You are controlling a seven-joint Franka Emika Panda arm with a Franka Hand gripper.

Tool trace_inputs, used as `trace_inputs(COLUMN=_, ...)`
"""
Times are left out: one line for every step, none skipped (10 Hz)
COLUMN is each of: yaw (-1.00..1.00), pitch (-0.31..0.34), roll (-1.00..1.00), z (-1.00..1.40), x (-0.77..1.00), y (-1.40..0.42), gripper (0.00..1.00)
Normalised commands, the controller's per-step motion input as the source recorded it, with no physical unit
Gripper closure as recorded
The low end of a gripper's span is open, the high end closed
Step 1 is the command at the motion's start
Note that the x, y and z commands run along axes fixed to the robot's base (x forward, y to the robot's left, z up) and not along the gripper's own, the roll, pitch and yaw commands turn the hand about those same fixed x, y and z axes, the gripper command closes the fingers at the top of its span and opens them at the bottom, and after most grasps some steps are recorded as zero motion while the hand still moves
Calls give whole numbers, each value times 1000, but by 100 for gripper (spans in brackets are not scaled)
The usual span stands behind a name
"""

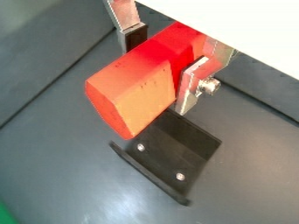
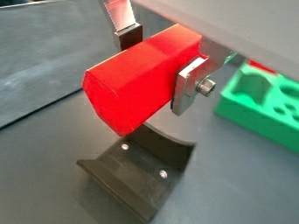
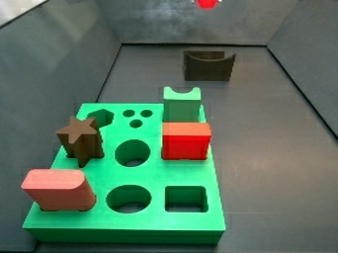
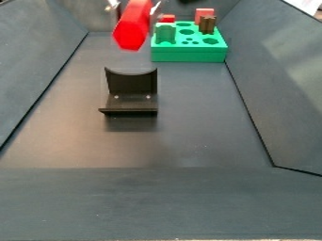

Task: Pick up the hexagon object. Move up. Place the hexagon object on the fixture. Regrasp the hexagon object. Move to above the board. Insert the hexagon object.
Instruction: Place the hexagon object on the fixture.

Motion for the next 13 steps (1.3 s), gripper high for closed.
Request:
trace_inputs(yaw=476, pitch=369, roll=-1000, z=-19, x=242, y=68, gripper=100)
trace_inputs(yaw=323, pitch=395, roll=-841, z=-7, x=129, y=33, gripper=100)
trace_inputs(yaw=168, pitch=384, roll=-645, z=-3, x=36, y=35, gripper=100)
trace_inputs(yaw=2, pitch=311, roll=-392, z=5, x=20, y=34, gripper=100)
trace_inputs(yaw=-93, pitch=248, roll=-230, z=-3, x=42, y=22, gripper=100)
trace_inputs(yaw=-106, pitch=220, roll=-194, z=0, x=51, y=26, gripper=100)
trace_inputs(yaw=-107, pitch=111, roll=-1000, z=-1000, x=98, y=62, gripper=100)
trace_inputs(yaw=-109, pitch=98, roll=-1000, z=-1000, x=102, y=63, gripper=100)
trace_inputs(yaw=-131, pitch=101, roll=-1000, z=-1000, x=109, y=73, gripper=100)
trace_inputs(yaw=-143, pitch=110, roll=-1000, z=-1000, x=115, y=73, gripper=100)
trace_inputs(yaw=-166, pitch=108, roll=-1000, z=-1000, x=125, y=79, gripper=100)
trace_inputs(yaw=-186, pitch=106, roll=-1000, z=-1000, x=129, y=83, gripper=100)
trace_inputs(yaw=-181, pitch=76, roll=-773, z=-1000, x=141, y=91, gripper=100)
